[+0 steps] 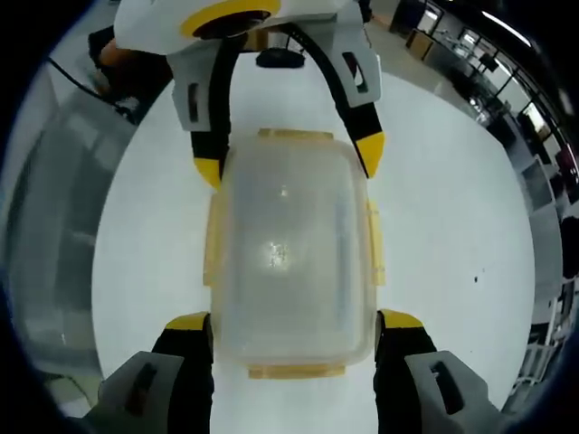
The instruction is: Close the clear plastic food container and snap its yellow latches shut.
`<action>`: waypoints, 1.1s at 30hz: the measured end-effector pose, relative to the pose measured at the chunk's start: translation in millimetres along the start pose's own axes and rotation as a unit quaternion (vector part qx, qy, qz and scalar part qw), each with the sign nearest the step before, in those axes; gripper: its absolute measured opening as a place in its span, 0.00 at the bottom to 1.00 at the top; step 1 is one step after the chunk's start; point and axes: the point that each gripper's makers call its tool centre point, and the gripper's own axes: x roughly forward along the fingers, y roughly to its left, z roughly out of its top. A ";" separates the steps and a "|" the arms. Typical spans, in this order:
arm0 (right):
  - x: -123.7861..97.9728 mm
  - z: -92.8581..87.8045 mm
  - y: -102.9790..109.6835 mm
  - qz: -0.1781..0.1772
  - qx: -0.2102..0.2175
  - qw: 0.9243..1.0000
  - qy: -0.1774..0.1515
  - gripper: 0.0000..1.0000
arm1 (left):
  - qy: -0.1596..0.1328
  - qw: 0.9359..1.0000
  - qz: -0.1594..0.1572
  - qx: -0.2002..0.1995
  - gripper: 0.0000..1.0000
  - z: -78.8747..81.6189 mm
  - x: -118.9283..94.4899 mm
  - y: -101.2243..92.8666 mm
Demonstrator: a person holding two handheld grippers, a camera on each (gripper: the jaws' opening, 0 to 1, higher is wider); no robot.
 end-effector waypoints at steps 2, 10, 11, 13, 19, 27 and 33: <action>-0.2 0.5 -0.1 0.000 0.001 1.000 0.001 0.73 | 0.000 1.000 -0.001 0.002 0.78 -0.1 0.2 0.1; -3.5 0.2 0.5 -0.011 0.010 1.000 -0.008 0.76 | -0.005 1.000 -0.004 0.006 0.80 0.8 -2.2 -1.2; -5.4 3.1 -1.3 -0.019 0.017 0.999 -0.020 0.79 | -0.010 1.000 -0.002 0.007 0.82 1.9 -2.8 -2.1; -8.4 2.2 -2.1 -0.022 0.021 0.999 -0.020 0.81 | -0.009 1.000 0.003 0.019 0.85 1.2 -4.0 -3.4; -15.5 2.6 0.1 -0.036 0.031 0.998 -0.031 0.82 | -0.021 1.000 0.014 0.002 0.90 5.2 -9.2 -1.5; -24.8 -1.1 5.0 -0.067 0.061 0.994 -0.053 0.81 | -0.031 0.999 0.026 -0.017 0.89 6.8 -21.7 -9.4; -34.8 -1.4 13.2 -0.086 0.079 0.991 -0.064 0.81 | -0.042 0.997 0.039 -0.042 0.88 4.6 -31.0 -14.1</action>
